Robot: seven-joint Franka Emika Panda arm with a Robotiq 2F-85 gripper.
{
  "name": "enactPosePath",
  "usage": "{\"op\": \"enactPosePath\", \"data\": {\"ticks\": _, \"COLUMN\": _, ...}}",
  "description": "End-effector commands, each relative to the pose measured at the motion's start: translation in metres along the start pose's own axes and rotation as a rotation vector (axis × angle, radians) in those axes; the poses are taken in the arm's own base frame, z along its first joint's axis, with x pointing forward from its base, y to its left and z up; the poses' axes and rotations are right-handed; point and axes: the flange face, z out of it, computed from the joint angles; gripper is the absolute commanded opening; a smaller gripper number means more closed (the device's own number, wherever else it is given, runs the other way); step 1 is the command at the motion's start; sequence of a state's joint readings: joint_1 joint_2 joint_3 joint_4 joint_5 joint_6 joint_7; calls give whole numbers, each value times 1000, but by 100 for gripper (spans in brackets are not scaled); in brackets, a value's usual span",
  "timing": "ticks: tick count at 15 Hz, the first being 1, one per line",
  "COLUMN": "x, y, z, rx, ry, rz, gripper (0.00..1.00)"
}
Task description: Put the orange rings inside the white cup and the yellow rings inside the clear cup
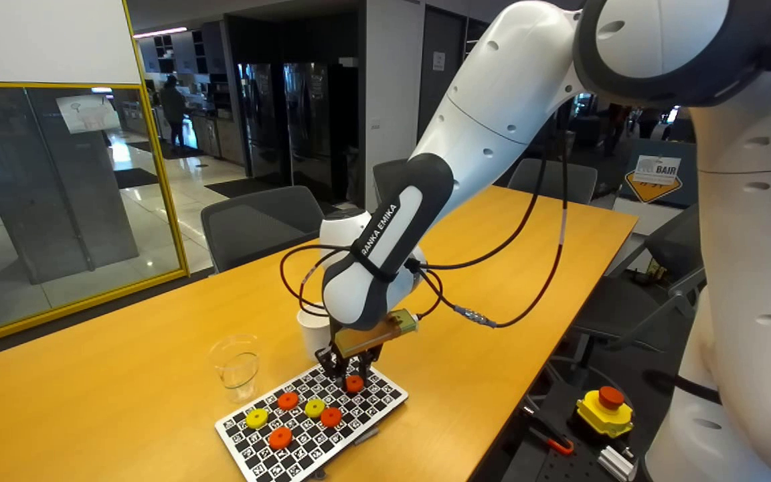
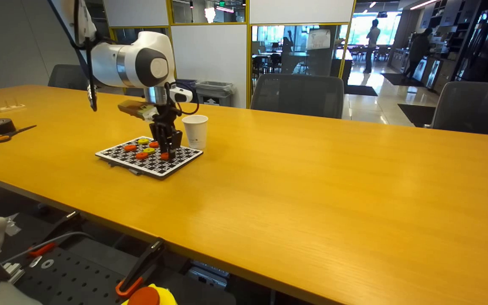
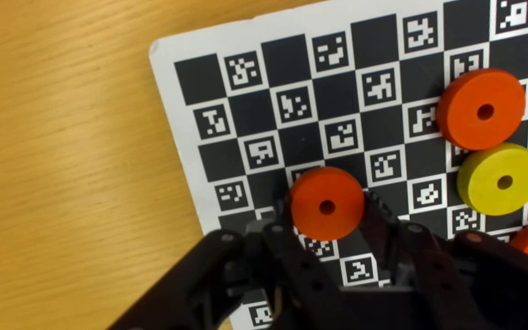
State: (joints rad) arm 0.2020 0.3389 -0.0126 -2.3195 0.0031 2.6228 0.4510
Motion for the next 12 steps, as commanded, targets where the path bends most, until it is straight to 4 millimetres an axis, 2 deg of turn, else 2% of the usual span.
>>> {"op": "enactPosePath", "data": {"ticks": 1, "x": 2, "y": 10, "z": -41, "rx": 18, "ry": 25, "rz": 6, "gripper": 24}}
{"op": "enactPosePath", "data": {"ticks": 8, "x": 23, "y": 21, "z": -131, "rx": 21, "ry": 78, "rz": -19, "gripper": 24}}
{"op": "enactPosePath", "data": {"ticks": 12, "x": 46, "y": 21, "z": -161, "rx": 57, "ry": 116, "rz": -36, "gripper": 24}}
